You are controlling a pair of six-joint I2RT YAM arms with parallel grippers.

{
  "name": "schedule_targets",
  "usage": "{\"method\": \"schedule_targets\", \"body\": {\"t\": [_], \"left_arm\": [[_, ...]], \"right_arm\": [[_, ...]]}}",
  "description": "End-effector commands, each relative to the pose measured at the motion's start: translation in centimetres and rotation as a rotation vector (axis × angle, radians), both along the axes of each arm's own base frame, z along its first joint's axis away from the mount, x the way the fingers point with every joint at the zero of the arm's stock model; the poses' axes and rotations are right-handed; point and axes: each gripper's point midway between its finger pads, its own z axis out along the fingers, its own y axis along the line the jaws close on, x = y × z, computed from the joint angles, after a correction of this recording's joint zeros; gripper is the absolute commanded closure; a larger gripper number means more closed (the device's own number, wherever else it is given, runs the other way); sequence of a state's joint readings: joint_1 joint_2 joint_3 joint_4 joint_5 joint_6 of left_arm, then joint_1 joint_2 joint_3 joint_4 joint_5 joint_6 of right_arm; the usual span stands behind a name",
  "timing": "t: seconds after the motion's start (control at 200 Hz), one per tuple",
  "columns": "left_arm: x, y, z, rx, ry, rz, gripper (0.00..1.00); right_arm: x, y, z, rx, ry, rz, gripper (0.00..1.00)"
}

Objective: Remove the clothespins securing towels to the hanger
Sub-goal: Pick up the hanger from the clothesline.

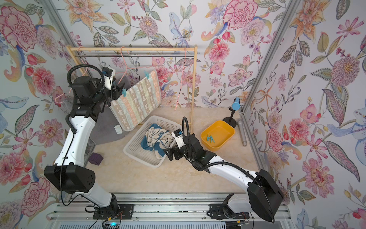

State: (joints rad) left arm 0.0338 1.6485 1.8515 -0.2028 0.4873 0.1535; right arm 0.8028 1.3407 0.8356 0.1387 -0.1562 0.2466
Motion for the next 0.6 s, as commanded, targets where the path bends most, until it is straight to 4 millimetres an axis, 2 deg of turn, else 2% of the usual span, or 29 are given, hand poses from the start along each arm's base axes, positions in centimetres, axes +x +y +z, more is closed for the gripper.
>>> {"method": "schedule_targets", "body": {"t": [0.0, 0.215, 0.4, 0.595], "left_arm": [[-0.2, -0.5, 0.8, 0.0, -0.008, -0.043, 0.51], [0.2, -0.9, 0.5, -0.008, 0.003, -0.069, 0.62], [-0.2, -1.4, 1.4, -0.018, -0.007, -0.101, 0.69], [0.0, -1.9, 0.7, -0.019, 0.025, -0.132, 0.77]], "right_arm": [[0.1, -0.1, 0.8, 0.017, -0.033, -0.004, 0.0], [0.2, -0.3, 0.8, 0.018, -0.032, -0.011, 0.0], [0.3, -0.3, 0.7, 0.021, -0.025, -0.011, 0.0], [0.4, -0.2, 0.5, 0.022, -0.018, -0.011, 0.0]]}}
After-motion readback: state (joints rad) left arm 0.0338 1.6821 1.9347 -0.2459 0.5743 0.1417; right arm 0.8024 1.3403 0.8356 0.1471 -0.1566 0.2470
